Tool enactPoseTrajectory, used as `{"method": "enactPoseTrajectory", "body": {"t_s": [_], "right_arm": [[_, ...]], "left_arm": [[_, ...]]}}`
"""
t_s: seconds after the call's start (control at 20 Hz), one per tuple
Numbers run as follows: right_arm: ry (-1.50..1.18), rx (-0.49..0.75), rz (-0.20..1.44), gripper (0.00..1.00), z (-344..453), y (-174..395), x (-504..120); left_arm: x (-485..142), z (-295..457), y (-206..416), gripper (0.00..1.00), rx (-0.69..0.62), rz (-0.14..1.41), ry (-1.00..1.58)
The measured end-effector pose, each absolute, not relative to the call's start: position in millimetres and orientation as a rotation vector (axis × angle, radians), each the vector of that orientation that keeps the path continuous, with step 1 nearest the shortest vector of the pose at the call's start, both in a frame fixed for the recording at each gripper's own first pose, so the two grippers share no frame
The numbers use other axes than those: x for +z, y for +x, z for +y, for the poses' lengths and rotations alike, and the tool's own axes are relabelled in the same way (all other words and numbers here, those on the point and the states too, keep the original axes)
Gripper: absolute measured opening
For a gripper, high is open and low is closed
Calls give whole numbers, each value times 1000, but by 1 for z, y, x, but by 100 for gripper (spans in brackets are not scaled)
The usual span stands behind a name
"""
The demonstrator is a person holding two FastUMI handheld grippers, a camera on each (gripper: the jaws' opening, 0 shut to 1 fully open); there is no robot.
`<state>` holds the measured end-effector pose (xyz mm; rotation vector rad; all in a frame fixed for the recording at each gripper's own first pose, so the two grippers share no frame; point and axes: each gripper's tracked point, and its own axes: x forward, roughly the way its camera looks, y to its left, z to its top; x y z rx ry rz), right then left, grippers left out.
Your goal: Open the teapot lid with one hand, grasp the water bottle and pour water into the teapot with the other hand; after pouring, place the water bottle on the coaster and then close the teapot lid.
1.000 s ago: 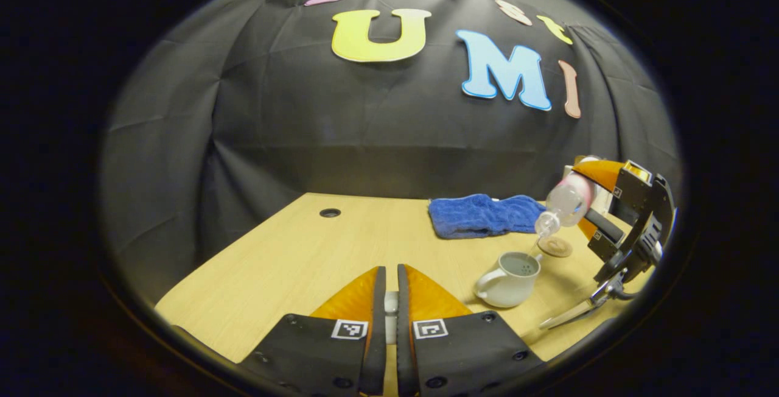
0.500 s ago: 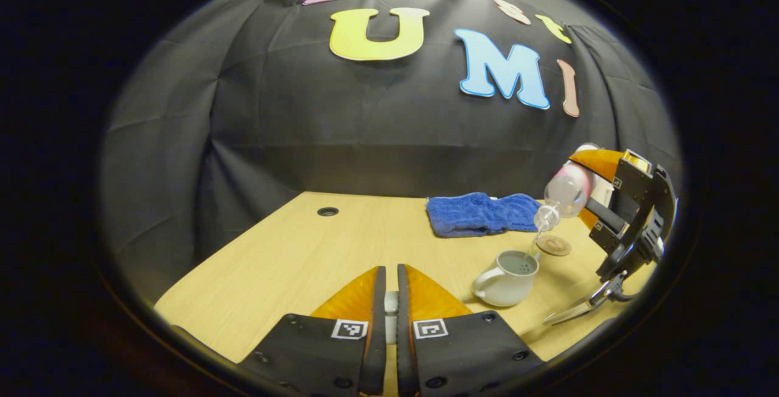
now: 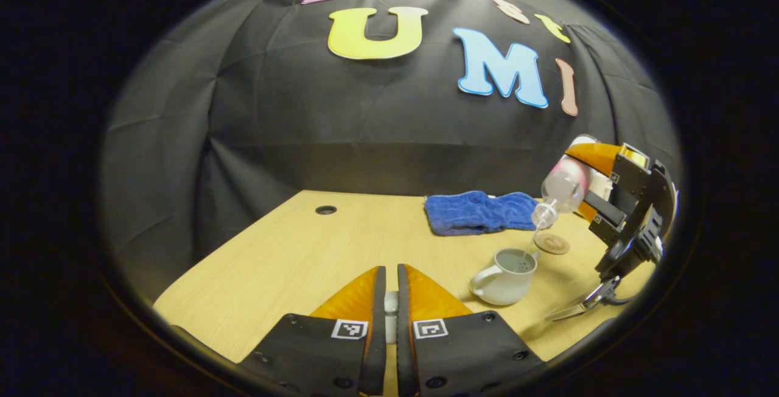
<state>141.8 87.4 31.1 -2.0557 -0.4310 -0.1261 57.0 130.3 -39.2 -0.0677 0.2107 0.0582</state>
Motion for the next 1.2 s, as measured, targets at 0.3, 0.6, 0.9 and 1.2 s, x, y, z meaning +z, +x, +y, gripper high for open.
{"method": "enactPoseTrajectory", "body": {"t_s": [0.3,0.6,0.9,1.2], "right_arm": [[-2100,-119,-444,75,90,143,34],[-2137,-113,-461,75,93,145,37],[-2193,-108,-504,75,99,144,40],[-2247,-81,-532,75,106,144,36]], "left_arm": [[-41,127,57,13,50,216,-67],[-41,125,59,13,44,219,-60],[-42,122,58,14,37,226,-62],[-43,121,58,13,33,229,-61]]}}
